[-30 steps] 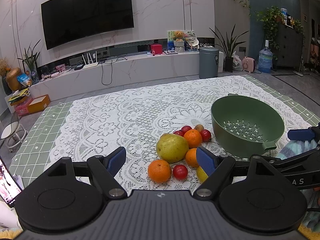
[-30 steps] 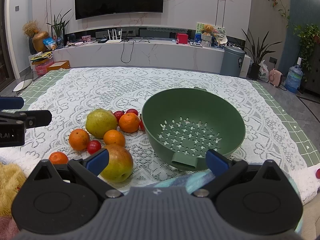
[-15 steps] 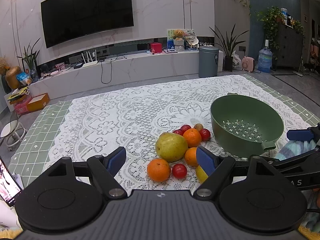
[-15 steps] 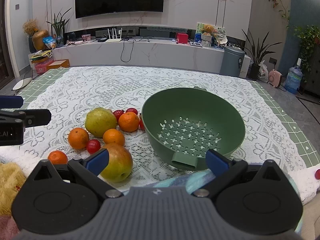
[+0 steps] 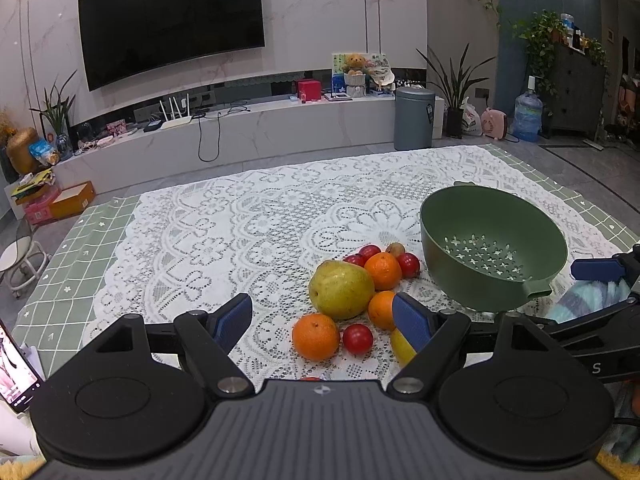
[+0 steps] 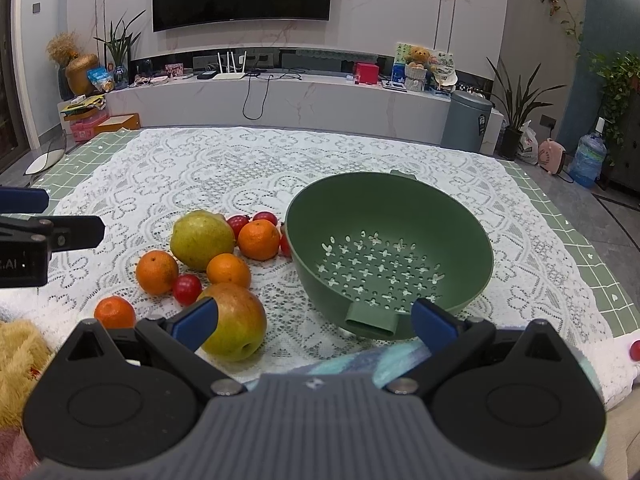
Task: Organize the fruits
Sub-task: 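Grasp the mango with the right tool while the left tool grasps an orange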
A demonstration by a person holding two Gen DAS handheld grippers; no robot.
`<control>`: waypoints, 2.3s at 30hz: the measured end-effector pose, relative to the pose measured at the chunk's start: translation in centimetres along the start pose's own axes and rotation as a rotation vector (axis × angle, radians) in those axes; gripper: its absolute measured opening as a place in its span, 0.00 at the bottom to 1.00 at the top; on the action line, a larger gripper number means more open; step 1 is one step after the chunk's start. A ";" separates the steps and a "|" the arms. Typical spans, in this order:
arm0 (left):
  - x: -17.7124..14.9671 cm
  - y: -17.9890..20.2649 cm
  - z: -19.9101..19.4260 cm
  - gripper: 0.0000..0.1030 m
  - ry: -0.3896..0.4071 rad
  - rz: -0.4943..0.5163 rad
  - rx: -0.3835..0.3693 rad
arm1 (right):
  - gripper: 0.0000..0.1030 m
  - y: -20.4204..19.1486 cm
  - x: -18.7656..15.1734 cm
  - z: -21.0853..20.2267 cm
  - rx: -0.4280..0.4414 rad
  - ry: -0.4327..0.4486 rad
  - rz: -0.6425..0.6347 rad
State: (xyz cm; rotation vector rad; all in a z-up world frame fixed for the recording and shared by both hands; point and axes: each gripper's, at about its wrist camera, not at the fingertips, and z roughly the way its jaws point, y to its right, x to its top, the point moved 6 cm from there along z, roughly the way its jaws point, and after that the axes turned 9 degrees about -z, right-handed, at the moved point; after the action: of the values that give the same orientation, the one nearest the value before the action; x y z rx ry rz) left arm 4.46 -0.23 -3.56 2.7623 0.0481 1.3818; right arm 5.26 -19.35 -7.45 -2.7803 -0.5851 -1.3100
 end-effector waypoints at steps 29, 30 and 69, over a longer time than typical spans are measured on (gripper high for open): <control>-3.9 -3.6 7.1 0.63 -0.437 -0.024 -0.143 | 0.75 -5.2 0.0 6.5 0.235 -0.188 -0.037; -4.1 -3.6 7.3 0.63 -0.444 -0.021 -0.144 | 0.75 -5.3 0.0 6.7 0.234 -0.192 -0.041; -3.5 -3.9 6.6 0.47 -0.334 -0.078 -0.080 | 0.59 -5.8 0.1 7.3 0.228 -0.175 -0.045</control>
State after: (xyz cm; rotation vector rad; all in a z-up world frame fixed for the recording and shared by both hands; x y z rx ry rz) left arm 7.64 3.29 -10.51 2.8472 0.0837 0.8708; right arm 8.76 -12.72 -12.95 -2.7215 -0.7560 -0.9432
